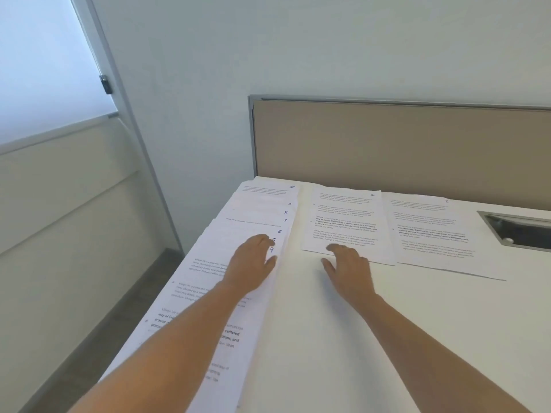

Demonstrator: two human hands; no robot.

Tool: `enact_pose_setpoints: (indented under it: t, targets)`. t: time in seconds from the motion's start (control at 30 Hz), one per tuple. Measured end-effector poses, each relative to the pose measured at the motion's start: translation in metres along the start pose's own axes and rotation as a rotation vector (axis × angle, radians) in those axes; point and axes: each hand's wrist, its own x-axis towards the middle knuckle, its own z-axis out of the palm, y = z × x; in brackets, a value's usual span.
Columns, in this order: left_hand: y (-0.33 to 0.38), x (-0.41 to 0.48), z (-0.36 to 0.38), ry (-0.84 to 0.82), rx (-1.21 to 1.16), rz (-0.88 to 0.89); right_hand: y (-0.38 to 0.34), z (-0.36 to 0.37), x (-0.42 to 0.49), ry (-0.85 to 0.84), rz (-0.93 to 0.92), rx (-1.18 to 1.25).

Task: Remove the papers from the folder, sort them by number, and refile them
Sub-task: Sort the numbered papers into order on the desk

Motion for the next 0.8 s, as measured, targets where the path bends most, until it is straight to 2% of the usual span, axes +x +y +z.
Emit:
enact_pose_setpoints:
  t: [0.1,0.23,0.5,0.67,0.8]
  targets:
    - [-0.026,-0.001,-0.007,0.011,-0.002,-0.053,-0.021,0.005,0.030,-0.060,0.002,0.233]
    - [-0.052,0.001,-0.001,-0.017,-0.008,-0.094,-0.041,0.014,0.073,-0.153,0.030,0.302]
    - [-0.091,0.030,0.012,-0.125,-0.019,-0.146,-0.053,0.043,0.136,-0.274,0.070,0.295]
    - [-0.105,0.050,0.018,-0.283,0.084,-0.196,-0.052,0.053,0.158,-0.343,0.106,0.201]
    - [-0.110,0.050,0.024,-0.339,0.117,-0.208,-0.048,0.058,0.165,-0.443,0.135,0.162]
